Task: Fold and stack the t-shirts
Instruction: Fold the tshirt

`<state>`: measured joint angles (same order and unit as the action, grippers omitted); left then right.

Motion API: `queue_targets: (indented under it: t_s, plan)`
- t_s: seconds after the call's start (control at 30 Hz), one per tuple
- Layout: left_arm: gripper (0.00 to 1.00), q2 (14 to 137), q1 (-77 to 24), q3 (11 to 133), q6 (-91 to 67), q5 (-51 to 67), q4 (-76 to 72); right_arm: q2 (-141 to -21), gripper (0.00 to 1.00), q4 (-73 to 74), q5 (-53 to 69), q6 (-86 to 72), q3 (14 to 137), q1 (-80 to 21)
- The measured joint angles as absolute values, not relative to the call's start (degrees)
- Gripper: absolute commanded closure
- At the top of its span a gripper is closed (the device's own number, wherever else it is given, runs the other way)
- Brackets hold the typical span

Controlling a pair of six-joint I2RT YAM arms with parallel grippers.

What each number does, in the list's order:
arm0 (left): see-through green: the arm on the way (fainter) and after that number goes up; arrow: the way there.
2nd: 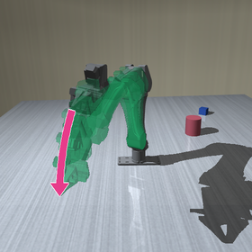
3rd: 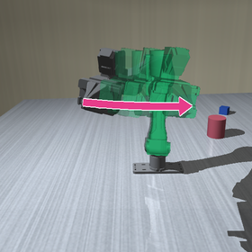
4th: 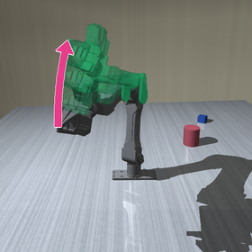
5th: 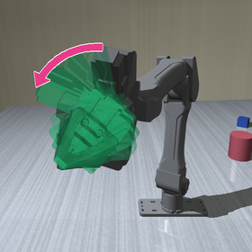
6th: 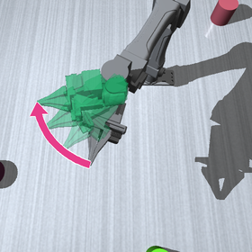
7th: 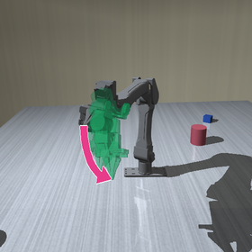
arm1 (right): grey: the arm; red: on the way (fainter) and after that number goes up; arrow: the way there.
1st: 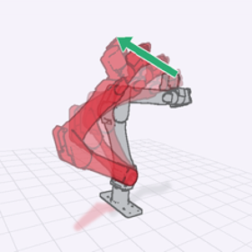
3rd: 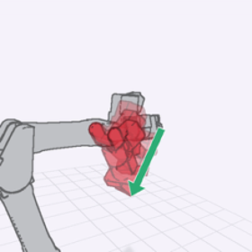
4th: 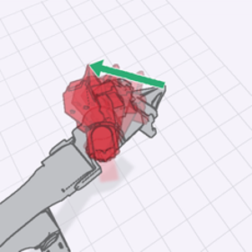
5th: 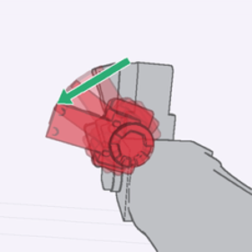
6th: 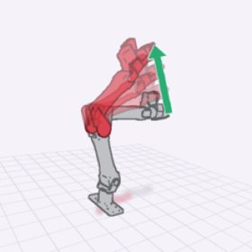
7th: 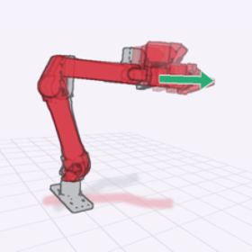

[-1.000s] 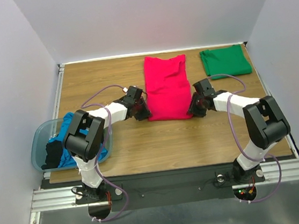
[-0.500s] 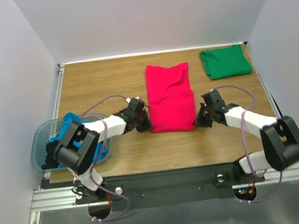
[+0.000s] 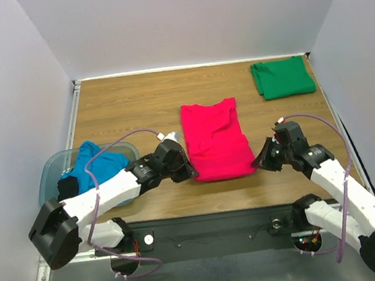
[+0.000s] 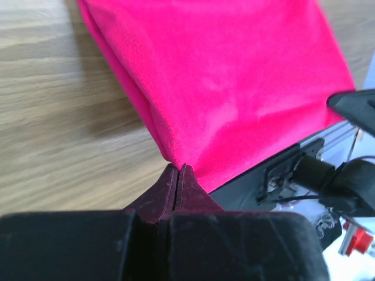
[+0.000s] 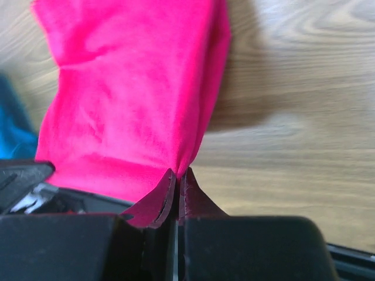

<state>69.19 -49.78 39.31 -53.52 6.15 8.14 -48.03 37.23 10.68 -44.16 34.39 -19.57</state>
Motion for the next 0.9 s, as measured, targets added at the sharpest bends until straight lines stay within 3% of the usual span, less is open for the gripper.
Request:
queue_targets:
  t_s: [0.2, 0.47, 0.9]
  plan:
    - [1.00, 68.5, -49.4, 49.2, -52.2, 0.3, 14.5, -55.3, 0.99, 40.6, 5.9, -42.3, 46.3, -19.6]
    - [1.00, 79.4, -40.4, 62.5, -47.6, -1.2, 14.9, -68.7, 0.99, 38.7, -4.9, -39.2, 63.0, -19.5]
    - [1.00, 93.3, -31.2, 76.8, -41.5, -0.3, 14.4, -90.7, 1.00, 34.9, -4.0, -35.5, 79.9, -16.7]
